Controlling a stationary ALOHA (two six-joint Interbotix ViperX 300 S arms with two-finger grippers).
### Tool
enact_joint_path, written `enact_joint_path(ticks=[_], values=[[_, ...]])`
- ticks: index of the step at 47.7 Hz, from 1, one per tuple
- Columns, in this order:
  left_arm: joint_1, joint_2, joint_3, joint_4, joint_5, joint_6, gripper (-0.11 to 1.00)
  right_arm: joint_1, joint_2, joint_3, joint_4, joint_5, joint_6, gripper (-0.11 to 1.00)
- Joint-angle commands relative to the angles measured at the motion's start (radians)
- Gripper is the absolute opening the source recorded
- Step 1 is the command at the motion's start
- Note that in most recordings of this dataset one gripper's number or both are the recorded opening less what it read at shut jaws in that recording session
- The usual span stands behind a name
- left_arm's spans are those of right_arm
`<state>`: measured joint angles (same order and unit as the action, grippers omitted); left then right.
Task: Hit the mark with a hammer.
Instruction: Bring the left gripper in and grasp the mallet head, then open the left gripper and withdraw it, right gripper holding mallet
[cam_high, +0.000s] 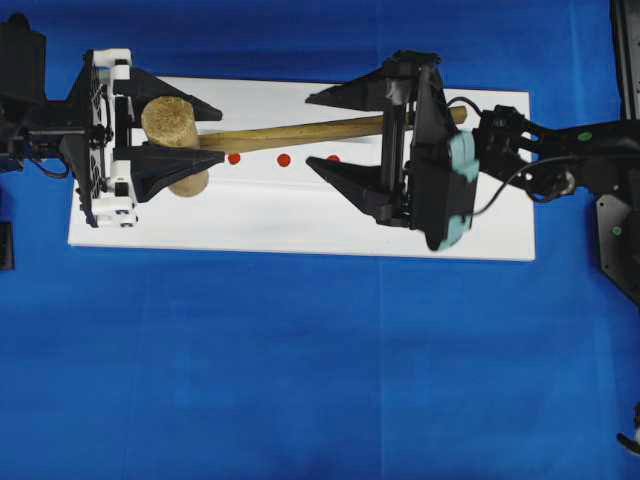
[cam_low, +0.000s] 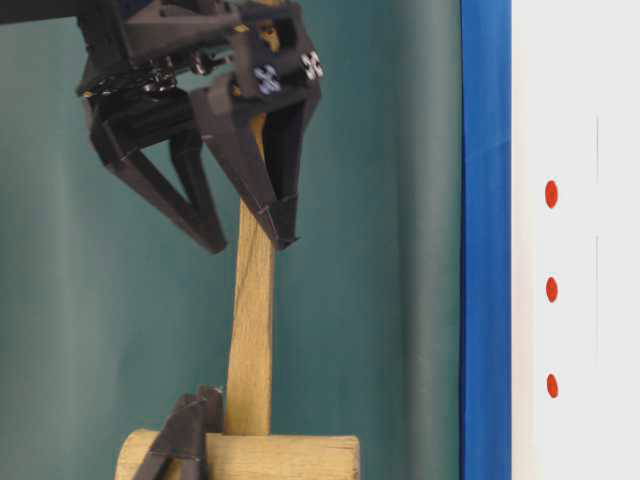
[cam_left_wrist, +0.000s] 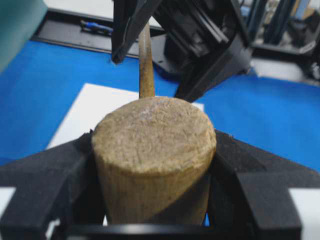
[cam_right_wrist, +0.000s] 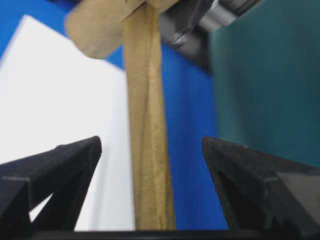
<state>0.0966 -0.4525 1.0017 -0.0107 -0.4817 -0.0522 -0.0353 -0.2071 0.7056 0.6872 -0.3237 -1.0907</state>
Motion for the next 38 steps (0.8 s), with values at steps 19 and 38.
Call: enact_joint_path(ticks=[19,38], values=[[-0.057,-0.012,-0.017,0.003,0.029,0.212,0.44,-0.038,-0.026,-0.04,0.287,0.121,0.002,0.97],[-0.057,-0.005,-0.021,0.003,0.029,0.221,0.44,-0.038,-0.023,-0.041,0.314,0.196,0.0,0.51]])
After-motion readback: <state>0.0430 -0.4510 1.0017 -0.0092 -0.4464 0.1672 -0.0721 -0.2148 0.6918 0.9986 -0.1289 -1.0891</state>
